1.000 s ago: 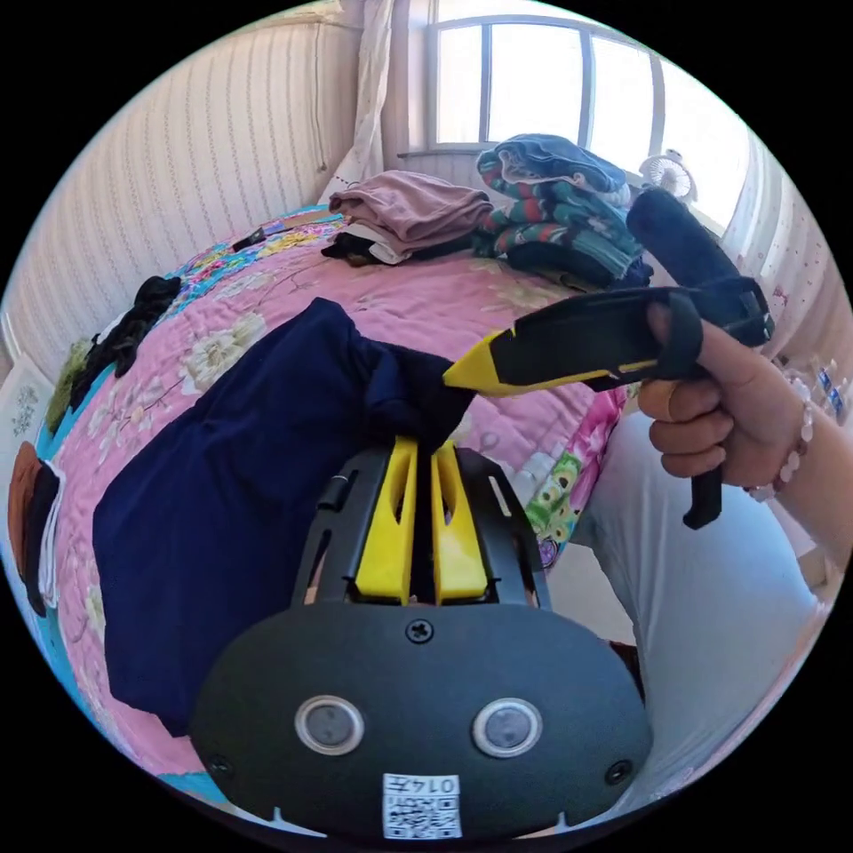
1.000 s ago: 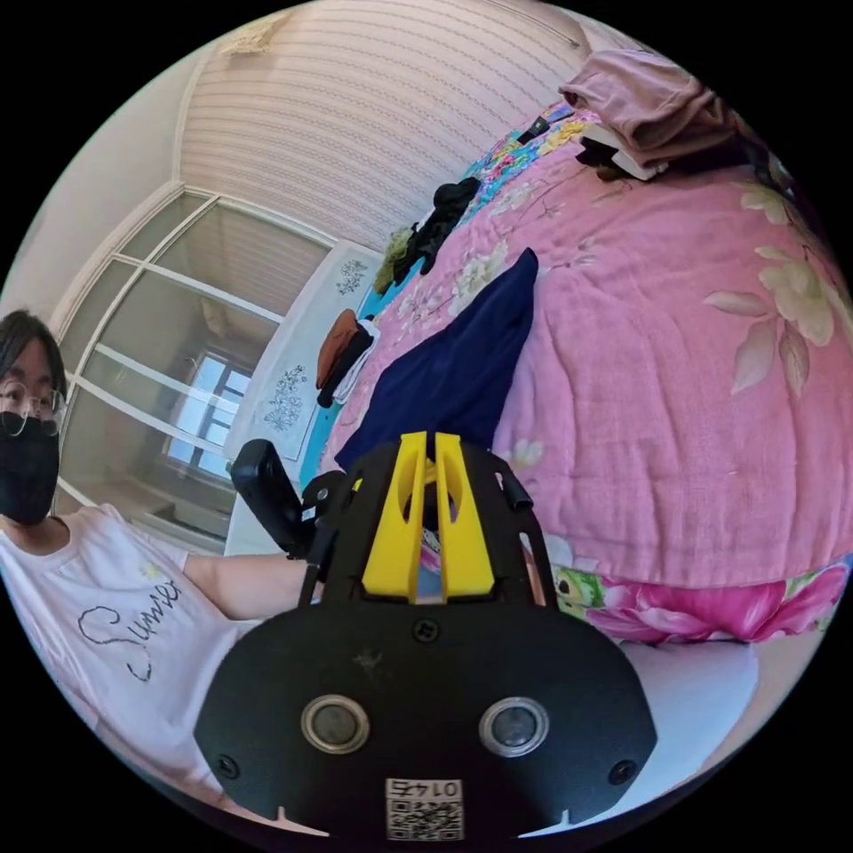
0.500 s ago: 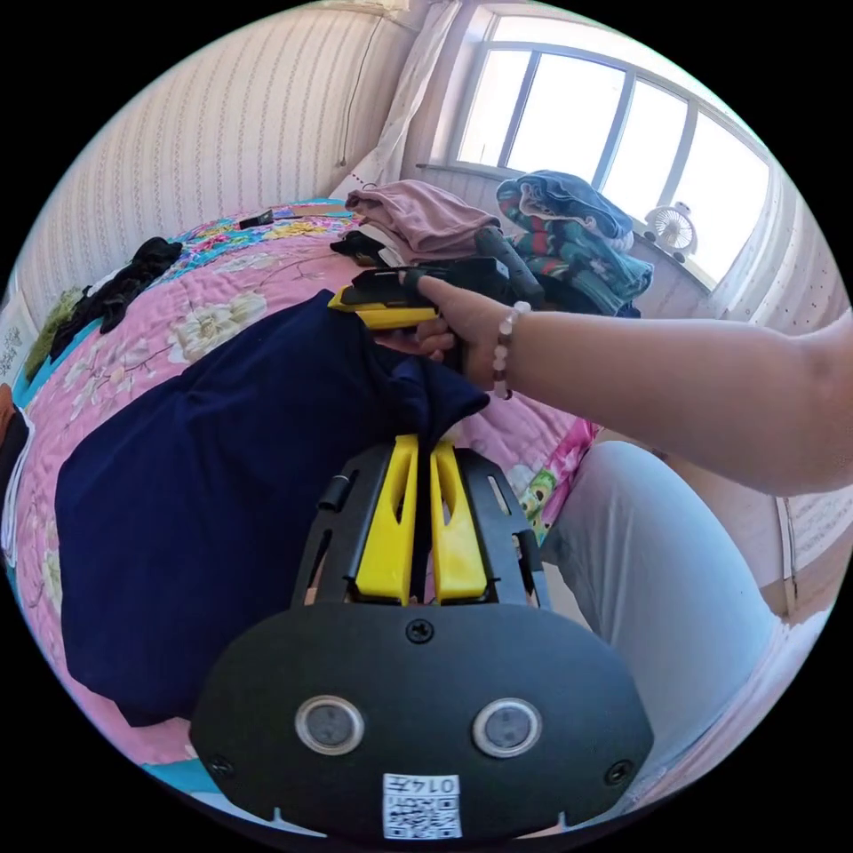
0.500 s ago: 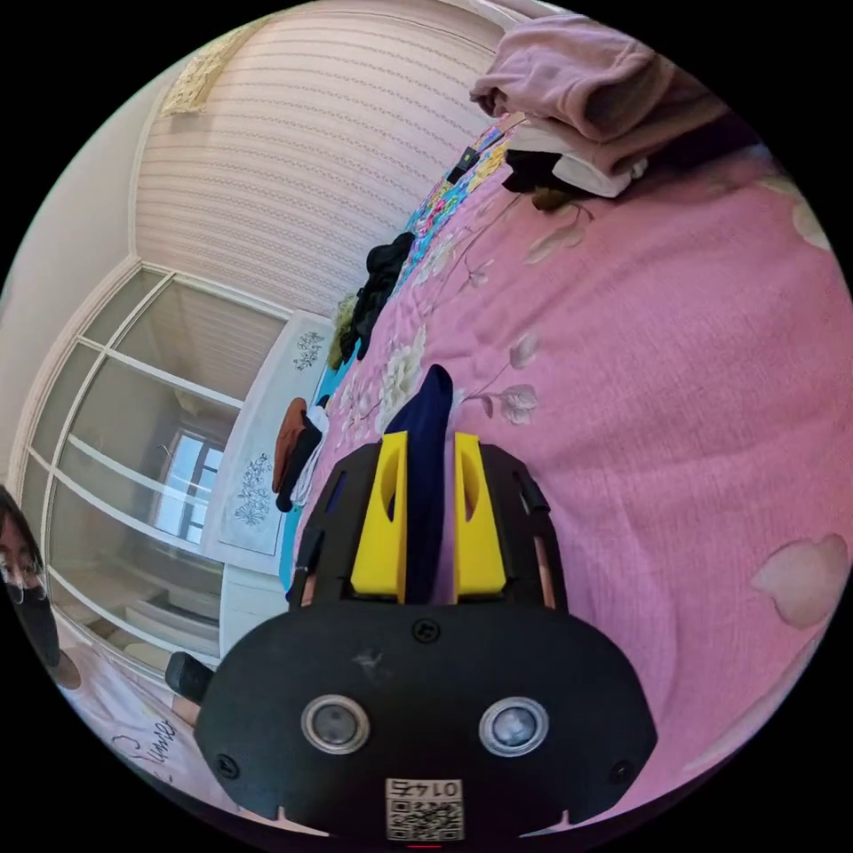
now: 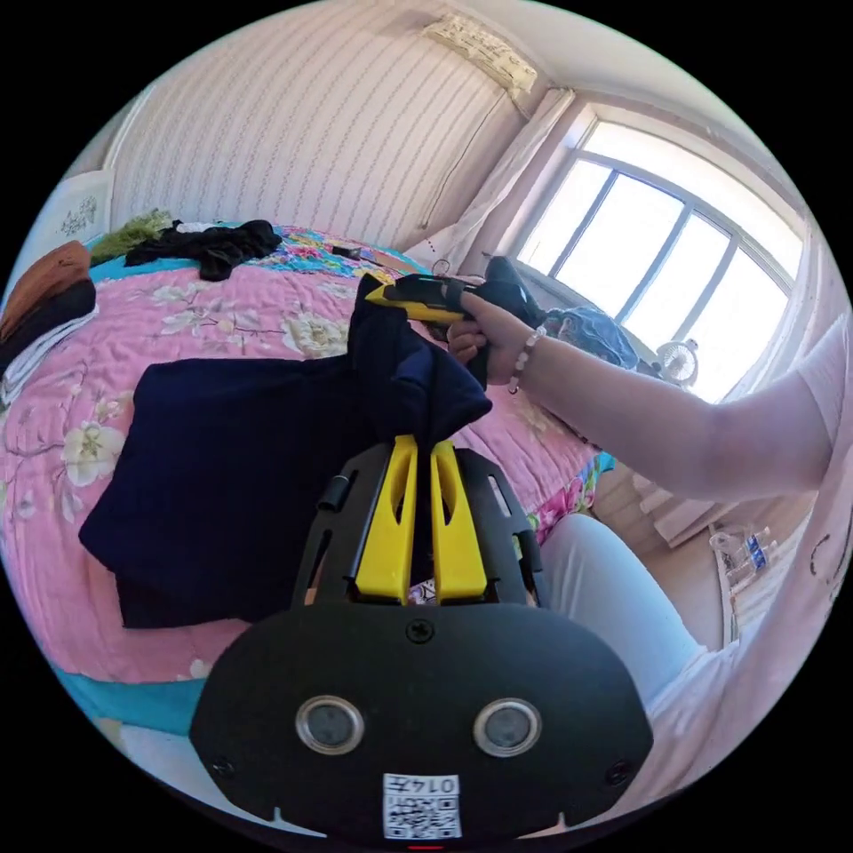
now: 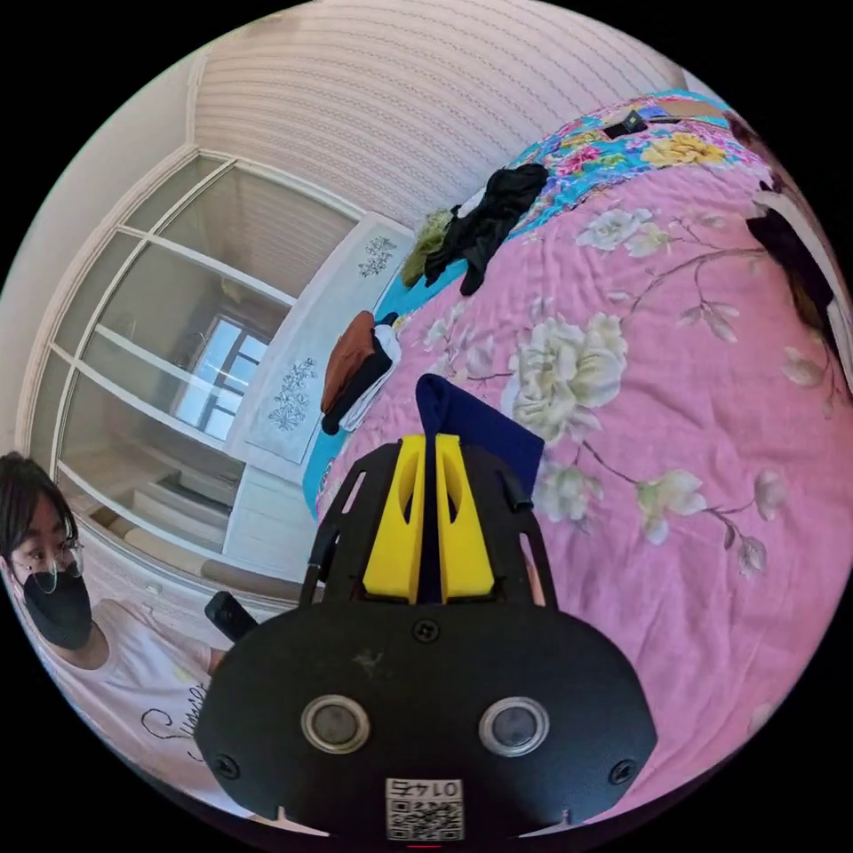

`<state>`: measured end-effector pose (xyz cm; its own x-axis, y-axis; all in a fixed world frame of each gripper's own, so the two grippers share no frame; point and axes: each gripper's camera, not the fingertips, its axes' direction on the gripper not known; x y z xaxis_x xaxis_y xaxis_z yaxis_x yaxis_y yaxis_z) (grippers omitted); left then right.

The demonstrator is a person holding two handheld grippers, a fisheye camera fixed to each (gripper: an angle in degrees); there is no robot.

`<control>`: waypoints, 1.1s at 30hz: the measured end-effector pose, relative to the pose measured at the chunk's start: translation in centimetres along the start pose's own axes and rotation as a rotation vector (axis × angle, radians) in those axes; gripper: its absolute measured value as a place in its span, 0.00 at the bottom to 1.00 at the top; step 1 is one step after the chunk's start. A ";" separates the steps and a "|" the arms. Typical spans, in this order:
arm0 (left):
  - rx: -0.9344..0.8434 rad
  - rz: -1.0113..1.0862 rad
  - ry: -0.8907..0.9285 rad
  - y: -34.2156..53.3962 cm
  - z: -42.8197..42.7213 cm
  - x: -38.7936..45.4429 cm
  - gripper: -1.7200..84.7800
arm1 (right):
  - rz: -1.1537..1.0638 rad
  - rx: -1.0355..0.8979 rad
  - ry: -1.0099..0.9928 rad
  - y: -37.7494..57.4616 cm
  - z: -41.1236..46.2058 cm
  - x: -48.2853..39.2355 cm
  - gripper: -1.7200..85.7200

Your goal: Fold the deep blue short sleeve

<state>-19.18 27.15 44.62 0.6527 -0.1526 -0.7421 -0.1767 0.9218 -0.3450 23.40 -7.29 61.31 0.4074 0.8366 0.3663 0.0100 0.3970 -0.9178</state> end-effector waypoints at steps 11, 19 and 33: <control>0.045 -0.305 -0.212 0.8 -9.9 -9.2 0.02 | -0.124 -0.168 0.143 -2.2 19.6 -11.2 0.04; 0.083 -0.429 -0.255 1.3 -16.2 -11.9 0.02 | -0.287 -0.178 0.103 2.3 17.9 -15.3 0.04; 0.035 -0.569 -0.191 -1.8 -11.4 -12.1 0.12 | -0.520 -0.333 0.430 2.6 28.6 -21.5 0.16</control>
<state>-35.15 23.30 47.65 0.7593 -0.5615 -0.3289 0.2613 0.7259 -0.6362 -11.48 -13.40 55.42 0.5945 0.3242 0.7358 0.5466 0.5082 -0.6655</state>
